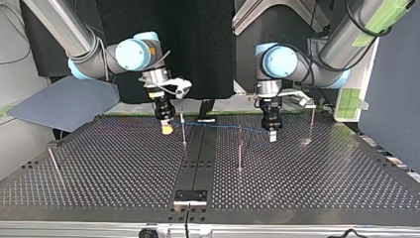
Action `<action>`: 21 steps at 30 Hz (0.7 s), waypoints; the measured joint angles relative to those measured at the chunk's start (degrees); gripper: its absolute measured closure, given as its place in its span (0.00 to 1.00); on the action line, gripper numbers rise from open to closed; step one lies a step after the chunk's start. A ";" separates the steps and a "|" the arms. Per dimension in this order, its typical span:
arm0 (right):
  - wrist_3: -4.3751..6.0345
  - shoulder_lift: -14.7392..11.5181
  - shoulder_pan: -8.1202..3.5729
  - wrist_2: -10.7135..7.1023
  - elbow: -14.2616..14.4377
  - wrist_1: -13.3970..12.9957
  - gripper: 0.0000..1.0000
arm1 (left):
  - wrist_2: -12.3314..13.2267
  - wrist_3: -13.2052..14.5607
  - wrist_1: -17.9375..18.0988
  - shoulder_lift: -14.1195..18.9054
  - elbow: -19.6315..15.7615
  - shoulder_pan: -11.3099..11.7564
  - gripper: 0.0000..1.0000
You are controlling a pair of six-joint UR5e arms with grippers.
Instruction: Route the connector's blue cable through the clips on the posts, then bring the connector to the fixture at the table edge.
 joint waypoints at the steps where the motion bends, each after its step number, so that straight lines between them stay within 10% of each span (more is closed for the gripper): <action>1: 0.02 0.00 0.00 -0.01 -0.12 0.07 1.00 | 0.14 -0.01 -0.05 -0.43 0.19 0.01 1.00; 21: 0.08 0.06 -2.94 -0.56 -1.16 -0.13 1.00 | 2.98 -1.50 -1.25 -2.64 4.21 0.41 1.00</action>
